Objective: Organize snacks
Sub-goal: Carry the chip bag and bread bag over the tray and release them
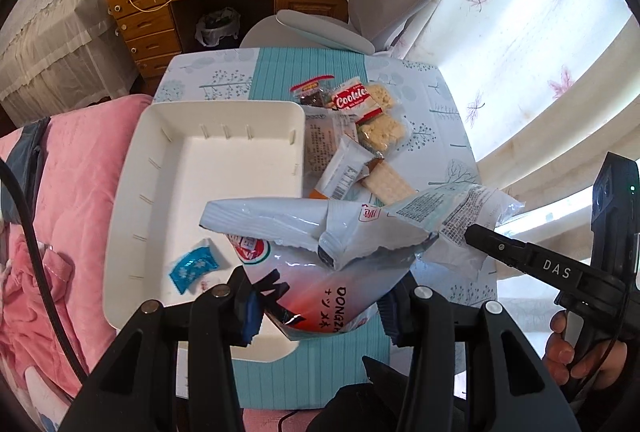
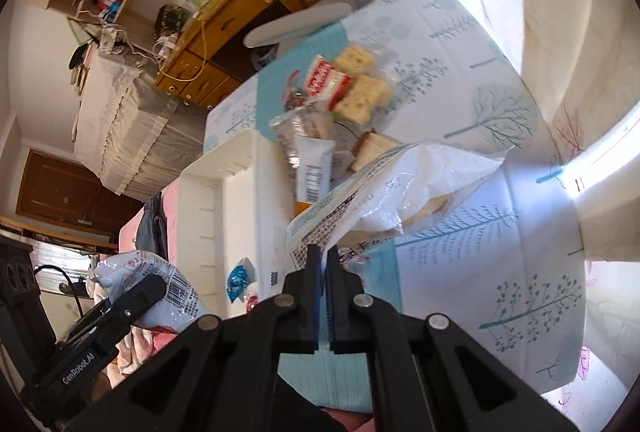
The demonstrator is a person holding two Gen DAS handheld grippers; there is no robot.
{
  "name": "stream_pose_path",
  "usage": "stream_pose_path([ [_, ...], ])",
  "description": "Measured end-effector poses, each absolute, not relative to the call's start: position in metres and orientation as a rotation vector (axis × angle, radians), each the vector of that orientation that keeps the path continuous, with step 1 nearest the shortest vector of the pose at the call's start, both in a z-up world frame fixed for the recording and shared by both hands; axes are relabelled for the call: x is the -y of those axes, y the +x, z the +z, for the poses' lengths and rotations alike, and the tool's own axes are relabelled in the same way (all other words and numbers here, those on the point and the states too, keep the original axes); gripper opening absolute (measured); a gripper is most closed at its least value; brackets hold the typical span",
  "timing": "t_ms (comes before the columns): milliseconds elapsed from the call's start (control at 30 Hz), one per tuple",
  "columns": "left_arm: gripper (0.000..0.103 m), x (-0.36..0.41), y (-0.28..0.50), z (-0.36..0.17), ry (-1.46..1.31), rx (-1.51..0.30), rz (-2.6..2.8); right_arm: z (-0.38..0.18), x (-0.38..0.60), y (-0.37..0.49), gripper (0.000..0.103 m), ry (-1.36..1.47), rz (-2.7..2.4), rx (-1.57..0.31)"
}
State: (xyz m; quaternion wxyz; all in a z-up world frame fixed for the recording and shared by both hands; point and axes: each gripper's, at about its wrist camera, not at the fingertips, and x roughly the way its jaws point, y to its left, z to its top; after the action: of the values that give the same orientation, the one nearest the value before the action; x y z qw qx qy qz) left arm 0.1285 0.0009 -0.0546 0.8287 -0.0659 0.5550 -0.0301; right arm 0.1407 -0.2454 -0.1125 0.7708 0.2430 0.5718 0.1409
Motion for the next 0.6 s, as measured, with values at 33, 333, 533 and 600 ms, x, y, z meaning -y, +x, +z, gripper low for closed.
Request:
stream_pose_path([
  [33, 0.045, -0.006, 0.127, -0.052, -0.138, -1.174, -0.066, -0.11, 0.241, 0.139, 0.002, 0.523, 0.305, -1.229],
  [333, 0.045, -0.055, 0.117, -0.038, -0.137, -1.138, -0.095, -0.082, 0.183, 0.123, 0.002, 0.459, 0.334, -1.134],
  [533, 0.045, -0.089, 0.114, -0.04, -0.13, -1.134, -0.099, -0.065, 0.143, 0.114, 0.002, 0.407, 0.358, -1.063],
  [600, 0.045, -0.099, 0.113, -0.043, -0.125, -1.137, -0.1, -0.06, 0.13, 0.11, 0.002, 0.394, 0.363, -1.044],
])
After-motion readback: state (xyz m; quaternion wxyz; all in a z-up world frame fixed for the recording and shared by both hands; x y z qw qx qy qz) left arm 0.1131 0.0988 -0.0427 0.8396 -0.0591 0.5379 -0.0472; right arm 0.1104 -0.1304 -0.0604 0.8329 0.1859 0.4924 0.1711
